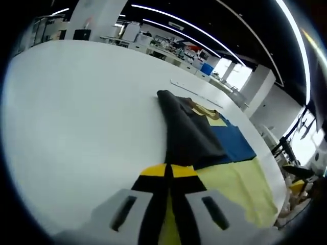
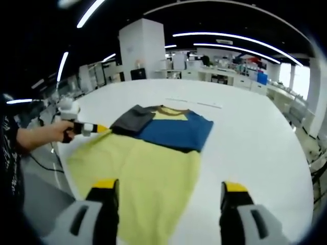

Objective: Fold the garment on the visible template until the final outline fits inside the template.

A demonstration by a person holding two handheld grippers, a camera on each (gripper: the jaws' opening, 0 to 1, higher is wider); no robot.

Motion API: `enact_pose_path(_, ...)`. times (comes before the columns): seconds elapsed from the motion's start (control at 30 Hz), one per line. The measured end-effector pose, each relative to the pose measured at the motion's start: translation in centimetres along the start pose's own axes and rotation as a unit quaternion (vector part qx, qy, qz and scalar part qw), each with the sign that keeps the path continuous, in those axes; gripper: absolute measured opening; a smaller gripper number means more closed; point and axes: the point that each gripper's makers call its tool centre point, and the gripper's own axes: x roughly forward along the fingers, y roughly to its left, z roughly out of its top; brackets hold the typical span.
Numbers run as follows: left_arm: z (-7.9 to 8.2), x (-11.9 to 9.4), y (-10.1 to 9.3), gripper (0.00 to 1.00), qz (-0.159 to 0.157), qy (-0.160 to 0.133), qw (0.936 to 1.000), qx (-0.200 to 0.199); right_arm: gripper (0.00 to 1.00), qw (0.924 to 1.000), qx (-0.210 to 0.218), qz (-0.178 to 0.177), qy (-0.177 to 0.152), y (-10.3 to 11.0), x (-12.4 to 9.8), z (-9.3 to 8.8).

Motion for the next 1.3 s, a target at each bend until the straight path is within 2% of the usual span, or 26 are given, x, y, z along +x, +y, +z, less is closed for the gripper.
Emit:
enact_pose_path(0.17,0.0,0.0,0.1,0.00,0.001,0.000,1.0000,0.006,0.81,1.0000,0.001,0.001,-0.001,-0.1,0.0,0.0)
enact_pose_path(0.3,-0.1,0.0,-0.2,0.00,0.002,0.003,0.9995,0.032,0.80,1.0000,0.003,-0.001,0.000,0.1,-0.1,0.0)
enact_pose_path(0.33,-0.2,0.0,-0.3,0.04,0.004,0.005,0.9992,0.041,0.80,1.0000,0.004,0.000,0.000,0.1,-0.1,0.0)
enact_pose_path(0.53,-0.1,0.0,-0.3,0.07,0.002,0.003,0.9968,0.080,0.80,1.0000,0.002,0.004,0.004,0.2,0.1,-0.2)
enact_pose_path(0.63,0.1,0.2,-0.2,0.07,-0.005,0.005,0.9945,0.105,0.80,1.0000,0.003,0.006,0.004,0.4,0.1,-0.2)
enact_pose_path(0.83,0.1,0.7,-0.7,0.07,-0.017,0.016,0.9850,0.171,0.79,0.9999,0.002,0.007,0.010,0.3,0.2,-0.6)
enact_pose_path(1.13,0.3,1.3,-1.2,0.04,-0.025,0.024,0.9845,0.172,0.79,0.9999,0.002,0.008,0.014,0.5,0.2,-0.8)
enact_pose_path(1.3,0.1,1.5,-1.1,0.03,-0.027,0.026,0.9872,0.155,0.78,0.9999,0.003,0.006,0.013,0.5,0.0,-0.7)
